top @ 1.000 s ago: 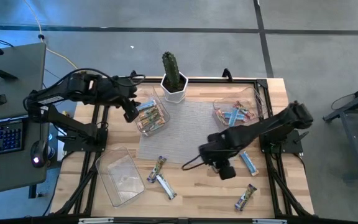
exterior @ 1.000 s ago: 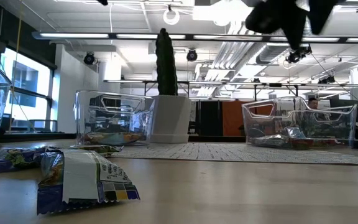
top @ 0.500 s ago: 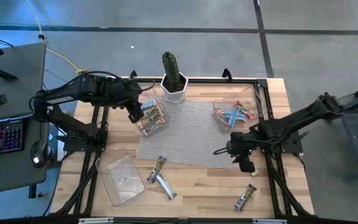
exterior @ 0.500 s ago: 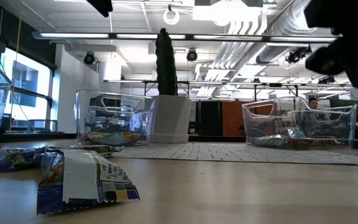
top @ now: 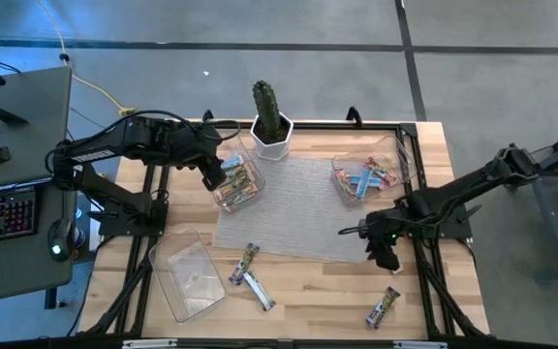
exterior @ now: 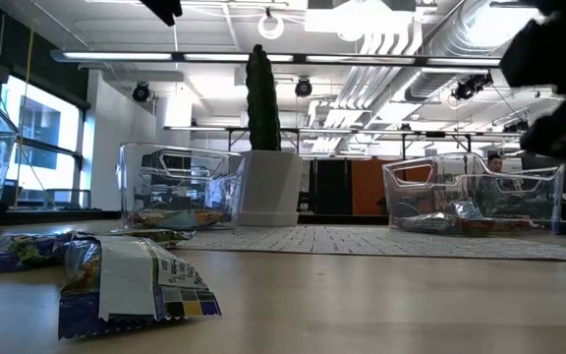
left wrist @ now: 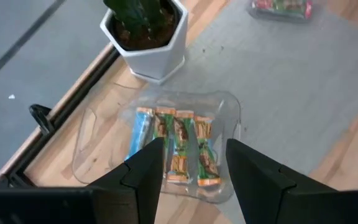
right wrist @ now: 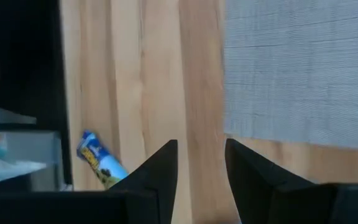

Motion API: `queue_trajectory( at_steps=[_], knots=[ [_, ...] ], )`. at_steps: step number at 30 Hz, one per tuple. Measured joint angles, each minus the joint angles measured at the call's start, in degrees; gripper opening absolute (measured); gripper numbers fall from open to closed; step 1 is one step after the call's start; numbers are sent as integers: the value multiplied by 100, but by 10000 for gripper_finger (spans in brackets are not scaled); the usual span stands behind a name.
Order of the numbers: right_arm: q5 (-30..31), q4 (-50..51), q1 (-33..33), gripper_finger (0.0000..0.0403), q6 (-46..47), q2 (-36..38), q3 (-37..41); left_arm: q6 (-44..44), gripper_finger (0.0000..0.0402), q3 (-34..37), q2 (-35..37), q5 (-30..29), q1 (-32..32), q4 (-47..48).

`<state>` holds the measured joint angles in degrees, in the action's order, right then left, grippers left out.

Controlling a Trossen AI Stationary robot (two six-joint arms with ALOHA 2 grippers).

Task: Pick and place Granola Bars by type
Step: Put the yellow granola bar into the top left transparent bin

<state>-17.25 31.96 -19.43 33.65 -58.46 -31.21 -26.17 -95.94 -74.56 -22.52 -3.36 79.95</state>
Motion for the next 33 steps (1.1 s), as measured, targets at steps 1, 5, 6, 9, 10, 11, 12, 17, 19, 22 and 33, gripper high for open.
queue_trajectory(
  at_steps=[1,5,6,9,10,11,12,17,19,22,33],
  knots=[
    [209,396,-19,117,-95,0,-232,0,168,0,0,-74,0,-32],
    [1383,2007,-138,117,-28,1,-1205,-22,168,0,0,-235,0,-93],
    [1689,2326,-186,117,143,4,-1374,-63,168,0,0,-241,0,-95],
    [2189,2691,-331,118,587,4,-1463,-183,168,0,0,-229,0,-91],
    [2178,2624,-389,119,660,2,-1380,-227,168,0,0,-217,0,-87],
    [2124,2521,-445,121,688,-1,-1257,-262,168,0,0,-209,0,-70],
    [2050,2431,-494,122,692,-4,-1111,-267,168,0,0,-206,0,-46],
    [1978,2139,-618,136,990,-7,-554,-210,168,0,0,-206,0,-47],
    [1965,2200,-611,143,1131,-7,-428,-123,168,0,0,-208,0,-47],
    [1785,2197,-611,156,1316,-7,-296,-68,168,0,0,-208,0,-46],
    [1277,1748,-613,179,2173,-9,321,11,168,0,0,-210,0,-44]
  ],
)
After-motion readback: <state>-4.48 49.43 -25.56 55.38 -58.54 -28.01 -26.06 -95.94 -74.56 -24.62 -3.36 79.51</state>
